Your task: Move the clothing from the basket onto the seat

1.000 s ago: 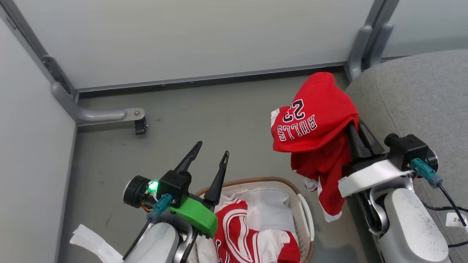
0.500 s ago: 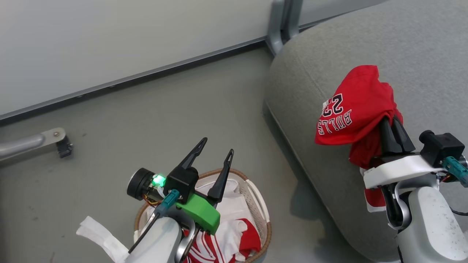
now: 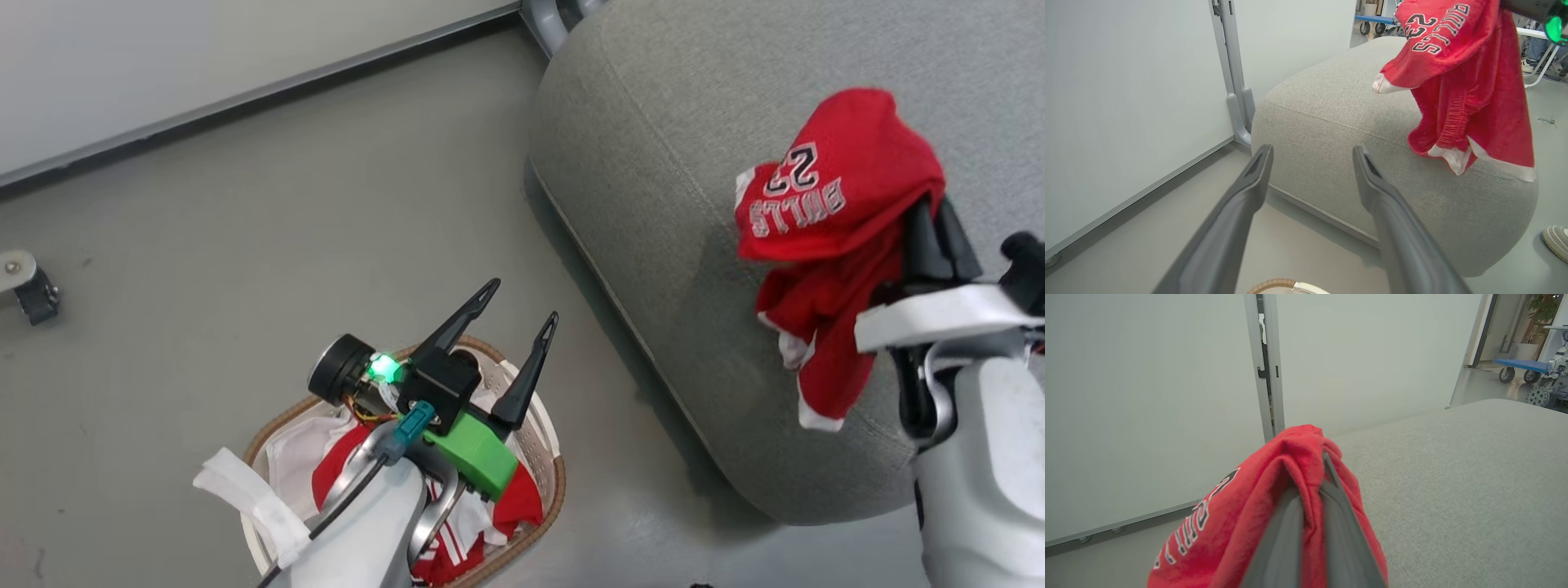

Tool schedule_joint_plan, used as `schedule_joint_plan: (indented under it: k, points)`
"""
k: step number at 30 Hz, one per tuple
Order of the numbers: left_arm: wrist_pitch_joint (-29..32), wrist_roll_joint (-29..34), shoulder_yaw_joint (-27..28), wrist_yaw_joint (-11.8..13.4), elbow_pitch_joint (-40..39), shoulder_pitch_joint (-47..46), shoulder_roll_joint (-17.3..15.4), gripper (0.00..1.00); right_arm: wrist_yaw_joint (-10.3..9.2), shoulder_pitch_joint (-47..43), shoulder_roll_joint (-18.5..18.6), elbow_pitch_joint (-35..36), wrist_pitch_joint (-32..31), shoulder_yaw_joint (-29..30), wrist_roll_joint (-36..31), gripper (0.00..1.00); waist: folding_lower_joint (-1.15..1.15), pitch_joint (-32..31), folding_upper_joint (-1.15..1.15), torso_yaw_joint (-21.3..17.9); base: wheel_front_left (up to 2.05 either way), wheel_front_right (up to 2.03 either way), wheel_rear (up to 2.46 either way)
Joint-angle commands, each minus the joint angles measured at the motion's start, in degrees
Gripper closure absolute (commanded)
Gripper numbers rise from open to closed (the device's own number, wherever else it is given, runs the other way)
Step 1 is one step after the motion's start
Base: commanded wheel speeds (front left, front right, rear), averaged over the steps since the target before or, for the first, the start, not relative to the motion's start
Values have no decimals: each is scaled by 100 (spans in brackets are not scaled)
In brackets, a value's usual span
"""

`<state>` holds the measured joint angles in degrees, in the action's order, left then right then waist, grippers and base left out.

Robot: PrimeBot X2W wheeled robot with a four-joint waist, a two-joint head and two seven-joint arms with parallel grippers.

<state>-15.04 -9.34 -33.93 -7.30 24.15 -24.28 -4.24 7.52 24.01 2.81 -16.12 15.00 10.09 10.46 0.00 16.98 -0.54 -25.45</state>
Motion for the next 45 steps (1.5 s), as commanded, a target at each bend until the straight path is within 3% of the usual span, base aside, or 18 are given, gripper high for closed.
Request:
schedule_joint_plan:
  k: [1, 10, 17, 21, 25, 33, 34, 35, 36, 37, 45]
  points:
    - [-20, 68, -9, -19, -53, -151, -99, 0, -6, 379, 16, -19, 29, 138, -81, 100, 0, 422, 54, 216, 0, 0, 0]
    - [-20, 224, -306, -26, -205, -728, -316, 0, -6, 2730, 73, -721, 28, 990, -1200, 100, 0, 1583, 54, 742, 0, 0, 0]
    - [-21, 318, -502, -26, -342, -1083, -247, 0, -6, 4329, 1123, -1929, 28, 1674, -1997, 100, 0, 2262, 54, 1254, 0, 0, 0]
    - [-20, 316, -490, 38, -478, -1139, -212, 0, -6, 4601, 1720, -2541, 27, 2034, -2436, 100, 0, 2488, 54, 1508, 0, 0, 0]
    - [-20, 280, -440, 78, -532, -1053, -264, 0, -6, 4416, 1994, -3101, 29, 2358, -2898, 100, 0, 2643, 54, 1610, 0, 0, 0]
    - [-20, 246, -344, 123, -614, -927, -330, 0, -6, 3985, 1704, -3859, 28, 2753, -3331, 100, 0, 2726, 54, 1622, 0, 0, 0]
    - [-20, 239, -335, 122, -613, -921, -335, 0, -6, 3944, 1646, -3830, 28, 2792, -3338, 90, 0, 2702, 54, 1618, 0, 0, 0]
    - [-20, 233, -322, 125, -612, -915, -336, 0, -6, 3897, 1588, -3798, 28, 2811, -3313, 66, 0, 2673, 54, 1614, 0, 0, 0]
    - [-20, 226, -301, 125, -617, -910, -334, 0, -6, 3841, 1512, -3726, 28, 2839, -3219, 10, 0, 2630, 54, 1611, 0, 0, 0]
    - [-20, 214, -286, 126, -622, -900, -328, 0, -6, 3793, 1474, -3674, 28, 2859, -3149, 0, 0, 2590, 54, 1608, 0, 0, 0]
    - [-20, 84, -68, 149, -669, -710, -264, 0, -6, 3095, 1316, -3106, 28, 2485, -2717, 0, 0, 1994, 54, 1629, 0, 0, 0]
